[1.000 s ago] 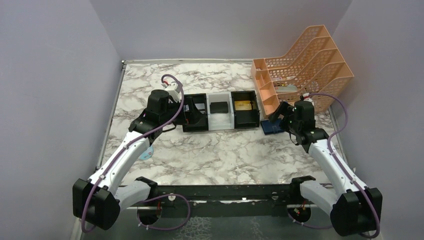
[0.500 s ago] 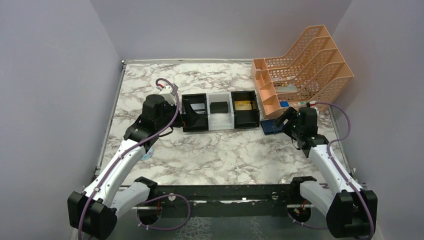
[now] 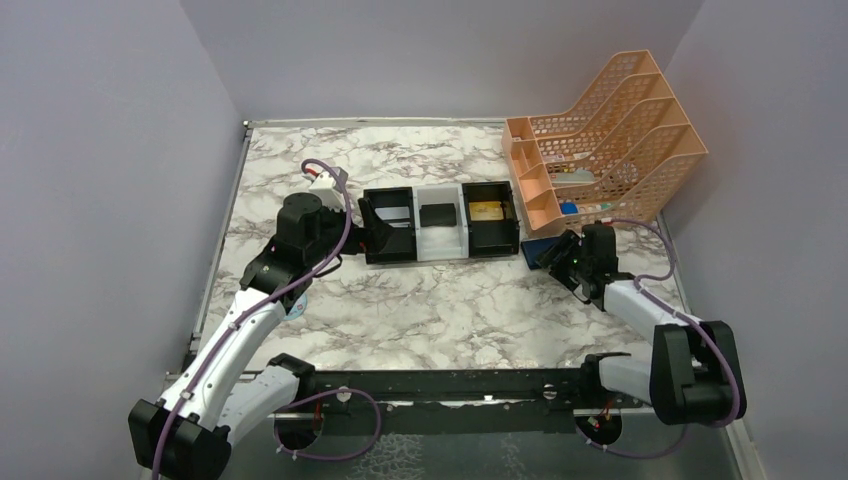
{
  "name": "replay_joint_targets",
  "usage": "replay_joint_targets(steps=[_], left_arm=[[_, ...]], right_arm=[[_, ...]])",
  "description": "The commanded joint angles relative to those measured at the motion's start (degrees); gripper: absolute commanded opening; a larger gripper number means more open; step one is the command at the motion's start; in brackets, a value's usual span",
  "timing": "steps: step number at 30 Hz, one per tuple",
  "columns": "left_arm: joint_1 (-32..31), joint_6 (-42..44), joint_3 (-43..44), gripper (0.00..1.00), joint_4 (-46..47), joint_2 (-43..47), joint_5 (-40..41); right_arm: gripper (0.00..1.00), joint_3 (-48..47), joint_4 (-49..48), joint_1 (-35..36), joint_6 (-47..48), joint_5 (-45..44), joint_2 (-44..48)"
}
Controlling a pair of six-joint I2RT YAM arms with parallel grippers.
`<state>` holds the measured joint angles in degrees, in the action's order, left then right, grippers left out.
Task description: Take the credit cards out of the card holder
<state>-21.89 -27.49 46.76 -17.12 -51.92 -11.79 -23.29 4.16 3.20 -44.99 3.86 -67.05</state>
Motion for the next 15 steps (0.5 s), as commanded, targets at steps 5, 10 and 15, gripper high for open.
replay_joint_targets(steps=[5, 10, 15], left_arm=[[-0.30, -0.19, -0.58, 0.91, -0.28, 1.62, 1.87], [-0.33, -0.34, -1.01, 0.91, -0.41, 2.06, 2.73], [-0.32, -0.88, -1.10, 0.91, -0.55, 2.05, 2.74]], right_arm=[[0.55, -0.80, -8.26, -0.35, -0.18, 4.02, -7.72], [0.51, -2.16, -7.98, -0.39, 0.00, 3.56, -9.06], [0.41, -0.43, -7.32, -0.39, -0.61, -0.43, -4.68]])
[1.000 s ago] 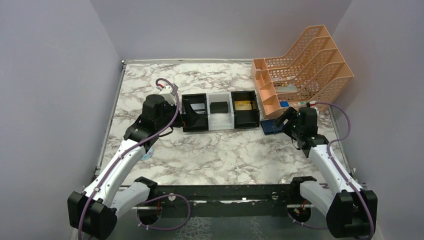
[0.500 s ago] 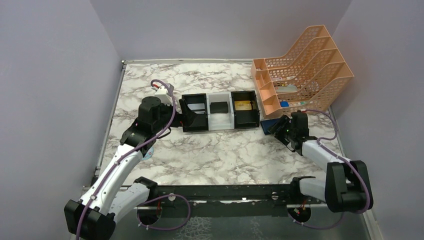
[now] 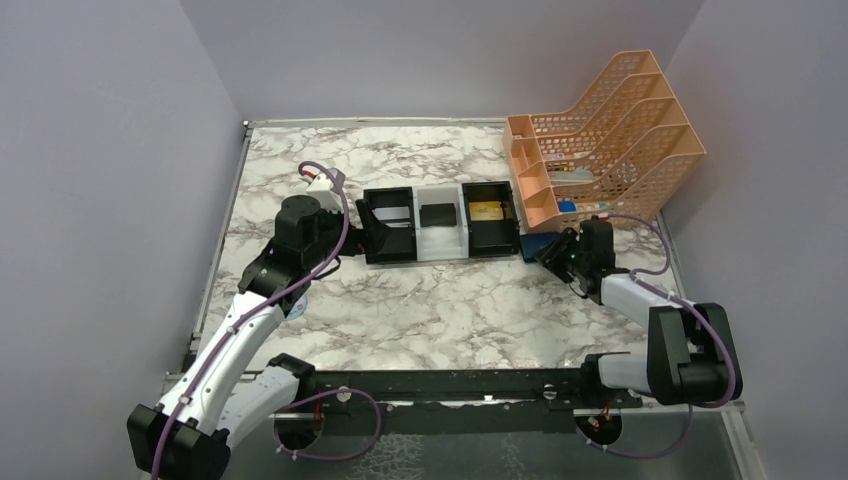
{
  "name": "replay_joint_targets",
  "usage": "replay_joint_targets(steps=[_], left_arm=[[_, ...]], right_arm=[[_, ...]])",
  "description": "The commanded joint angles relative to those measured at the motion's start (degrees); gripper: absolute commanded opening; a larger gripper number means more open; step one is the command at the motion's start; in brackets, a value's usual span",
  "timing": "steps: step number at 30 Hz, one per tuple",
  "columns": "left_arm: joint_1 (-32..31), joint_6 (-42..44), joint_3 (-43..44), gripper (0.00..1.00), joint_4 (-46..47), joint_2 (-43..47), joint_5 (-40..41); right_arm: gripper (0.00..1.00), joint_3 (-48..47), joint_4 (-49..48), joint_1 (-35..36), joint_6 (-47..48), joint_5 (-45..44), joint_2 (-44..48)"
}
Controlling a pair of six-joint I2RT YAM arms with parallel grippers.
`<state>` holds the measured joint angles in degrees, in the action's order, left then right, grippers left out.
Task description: Take the credit cards out of the card holder
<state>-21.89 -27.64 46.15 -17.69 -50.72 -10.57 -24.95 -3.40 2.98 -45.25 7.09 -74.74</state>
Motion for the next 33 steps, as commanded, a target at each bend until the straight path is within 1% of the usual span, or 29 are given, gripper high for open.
replay_joint_targets(steps=[1, 5, 6, 8, 10, 15, 18, 22, 26, 27, 30, 33], left_arm=[[-0.34, -0.79, -0.53, 0.91, 0.03, 0.80, 1.52], [-0.31, -0.88, -0.41, 0.91, 0.06, 0.33, 1.60], [-0.29, -0.91, -0.28, 0.91, 0.05, 0.21, 1.56], [-0.31, -0.98, -0.19, 0.91, 0.14, -0.06, 1.37], [-0.34, -1.01, -0.07, 0.91, 0.17, -0.33, 1.19], [-0.32, -1.01, -0.04, 0.91, 0.19, -0.23, 0.89], [-0.27, -1.10, -0.24, 0.91, 0.15, 0.08, 0.99], [-0.29, -1.10, -0.52, 0.91, 0.20, 0.62, 1.22], [-0.26, -1.17, -0.70, 0.91, 0.19, 1.13, 1.34], [-0.26, -1.17, -0.67, 0.91, 0.12, 1.14, 1.38], [-0.30, -1.19, -0.79, 0.91, 0.16, 1.11, 1.59], [-0.26, -1.26, -0.84, 0.91, 0.25, 0.75, 1.31]], right_arm=[[0.39, 1.70, 0.48, -0.17, -0.36, -4.62, 4.01], [0.38, 2.99, 1.35, -0.17, -0.39, -7.35, 6.84], [0.40, 3.13, 1.62, -0.21, -0.58, -7.88, 7.33], [0.47, 3.30, 1.98, -0.22, -1.48, -9.04, 7.87], [0.51, 3.37, 1.50, -0.26, -2.20, -9.72, 7.83], [0.54, 2.52, -0.67, -0.39, -3.34, -9.23, 4.74], [0.53, 1.79, -1.57, -0.43, -3.73, -8.56, 1.86], [0.46, 2.56, -2.69, -0.52, -4.28, -7.80, 0.57], [0.30, 6.11, -4.21, -0.52, -4.88, -10.61, 3.59], [0.29, 6.75, -4.67, -0.52, -4.27, -10.72, 4.47], [0.18, 7.19, -3.98, -0.52, -2.67, -10.69, 6.10], [0.11, 6.82, -2.62, -0.52, -1.91, -10.57, 6.68]])
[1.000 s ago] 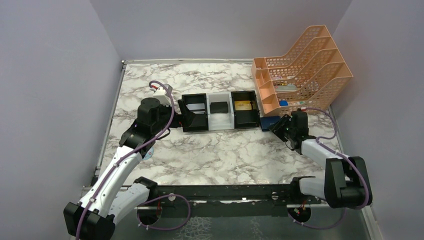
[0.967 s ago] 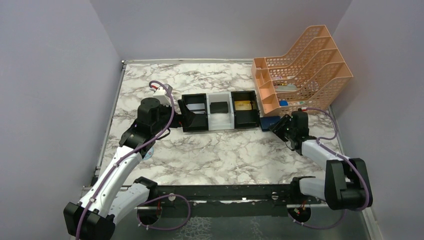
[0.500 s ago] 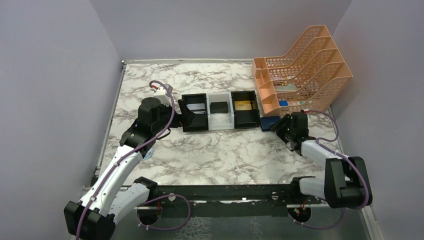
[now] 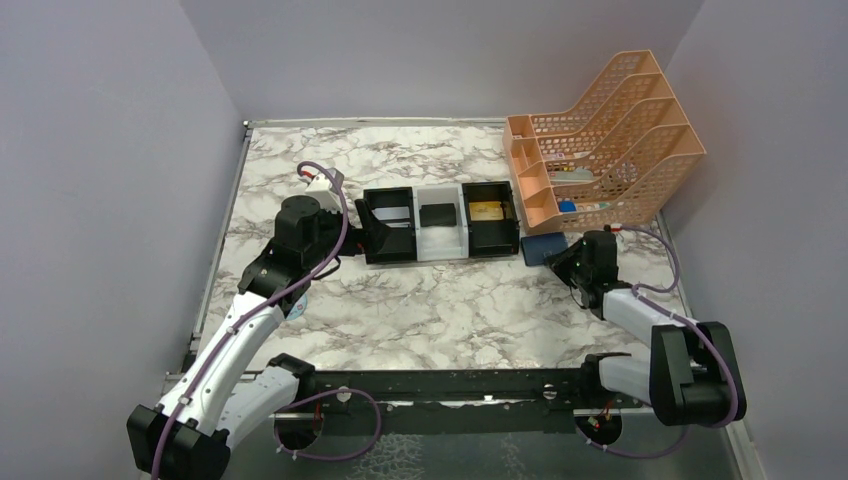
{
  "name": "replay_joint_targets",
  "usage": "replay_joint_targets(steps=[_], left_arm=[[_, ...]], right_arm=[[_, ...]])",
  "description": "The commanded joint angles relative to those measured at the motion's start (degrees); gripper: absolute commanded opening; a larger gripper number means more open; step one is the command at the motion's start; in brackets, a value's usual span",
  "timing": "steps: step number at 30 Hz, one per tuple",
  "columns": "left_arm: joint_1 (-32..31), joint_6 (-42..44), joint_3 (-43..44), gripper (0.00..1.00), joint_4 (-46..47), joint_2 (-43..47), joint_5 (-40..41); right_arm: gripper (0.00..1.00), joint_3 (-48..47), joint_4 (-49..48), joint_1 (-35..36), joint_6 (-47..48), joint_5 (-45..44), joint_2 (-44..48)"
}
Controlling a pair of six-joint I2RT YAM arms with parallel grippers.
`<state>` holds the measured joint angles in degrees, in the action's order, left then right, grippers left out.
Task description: Take the credit cards out of the card holder
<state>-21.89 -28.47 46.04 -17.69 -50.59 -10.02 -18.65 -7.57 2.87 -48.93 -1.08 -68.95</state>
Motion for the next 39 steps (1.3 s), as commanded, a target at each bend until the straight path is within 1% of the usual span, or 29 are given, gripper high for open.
replay_joint_targets(steps=[1, 11, 17, 21, 27, 33, 39], left_arm=[[-0.34, -0.43, -0.70, 0.91, 0.23, 0.52, 0.57], [-0.30, -0.60, -0.91, 0.91, 0.27, 1.54, 0.41], [-0.31, -0.96, -1.07, 0.91, 0.64, 1.64, 0.11], [-0.30, -1.30, -1.42, 0.91, 1.84, 0.58, -2.28], [-0.31, -1.43, -1.19, 0.90, 3.25, -1.13, -5.60], [-0.42, -1.50, -1.78, 0.90, 5.82, -2.43, -9.60], [-1.35, -2.32, -2.72, 0.89, 7.06, -3.43, -13.38]], right_arm=[[0.09, 0.40, 1.98, -0.44, 1.87, -2.31, 1.04], [0.09, -0.85, 4.10, -0.47, 2.45, -1.46, 4.80], [0.08, -3.93, 8.02, -0.45, 4.73, -0.73, 7.65], [0.08, -5.30, 12.79, -0.48, 7.69, -0.39, 12.23], [0.08, -8.33, 23.67, -0.43, 14.75, -1.47, 21.09], [0.08, -12.74, 30.80, -0.47, 21.28, 6.15, 27.27], [0.08, -17.93, 38.36, -0.41, 20.21, 17.56, 26.92]])
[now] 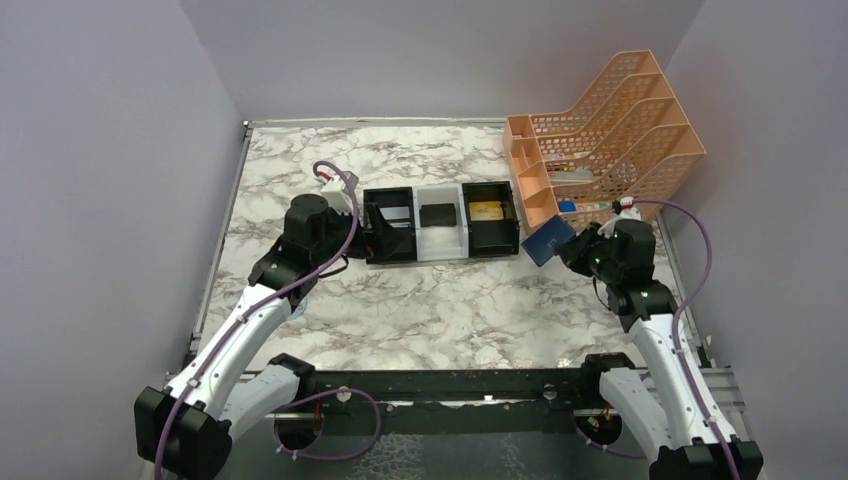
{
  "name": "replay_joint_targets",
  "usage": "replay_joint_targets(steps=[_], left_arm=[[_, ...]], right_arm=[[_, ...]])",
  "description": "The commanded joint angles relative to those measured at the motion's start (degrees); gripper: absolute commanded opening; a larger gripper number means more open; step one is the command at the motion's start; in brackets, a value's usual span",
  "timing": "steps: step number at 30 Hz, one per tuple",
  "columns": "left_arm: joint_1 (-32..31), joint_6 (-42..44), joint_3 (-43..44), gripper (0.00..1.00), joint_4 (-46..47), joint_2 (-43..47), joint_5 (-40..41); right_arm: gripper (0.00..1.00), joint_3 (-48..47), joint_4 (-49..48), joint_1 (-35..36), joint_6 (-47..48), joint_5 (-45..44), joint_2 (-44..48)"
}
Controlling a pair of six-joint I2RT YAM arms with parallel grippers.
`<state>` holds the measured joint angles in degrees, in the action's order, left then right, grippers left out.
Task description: Take the credit cards out of the card holder
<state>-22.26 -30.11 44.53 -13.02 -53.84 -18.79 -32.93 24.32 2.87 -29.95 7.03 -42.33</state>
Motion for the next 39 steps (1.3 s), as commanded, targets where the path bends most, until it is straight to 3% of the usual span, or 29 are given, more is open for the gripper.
replay_joint_targets(steps=[1, 7, 11, 14, 19, 26, 33, 39], left_arm=[[-1.17, -0.76, -1.47, 0.90, 2.69, -0.05, -5.03], [-3.32, -3.87, -4.55, 0.90, 7.34, -0.34, -7.22], [-5.46, -6.83, -7.96, 0.91, 12.18, -0.51, -7.29], [-7.51, -8.86, -10.69, 0.91, 16.27, -1.06, -7.48], [-12.38, -13.54, -15.70, 0.91, 26.38, -4.72, -7.31], [-18.45, -18.80, -20.04, 0.91, 34.16, -13.62, -4.54], [-23.54, -22.46, -22.80, 0.90, 39.90, -22.61, -0.18], [-26.79, -24.27, -20.85, 0.83, 42.29, -29.65, 2.27]], right_arm=[[0.08, -4.10, 7.31, -0.41, 1.28, 10.85, 0.74], [0.09, -2.80, 5.54, -0.44, 5.51, 28.03, 1.84], [0.09, 0.03, 1.57, -0.23, 6.43, 45.02, -3.38], [0.09, 1.85, -2.25, 1.10, 5.02, 51.17, -7.33], [0.11, 3.66, -7.75, 7.68, 3.54, 49.75, -12.73], [0.11, 10.62, -26.23, 13.46, -5.72, 46.65, -20.48], [0.11, 10.73, -25.64, 15.56, -0.66, 42.57, -33.73], [0.11, 12.47, -32.54, 15.76, -3.67, 42.47, -39.77]])
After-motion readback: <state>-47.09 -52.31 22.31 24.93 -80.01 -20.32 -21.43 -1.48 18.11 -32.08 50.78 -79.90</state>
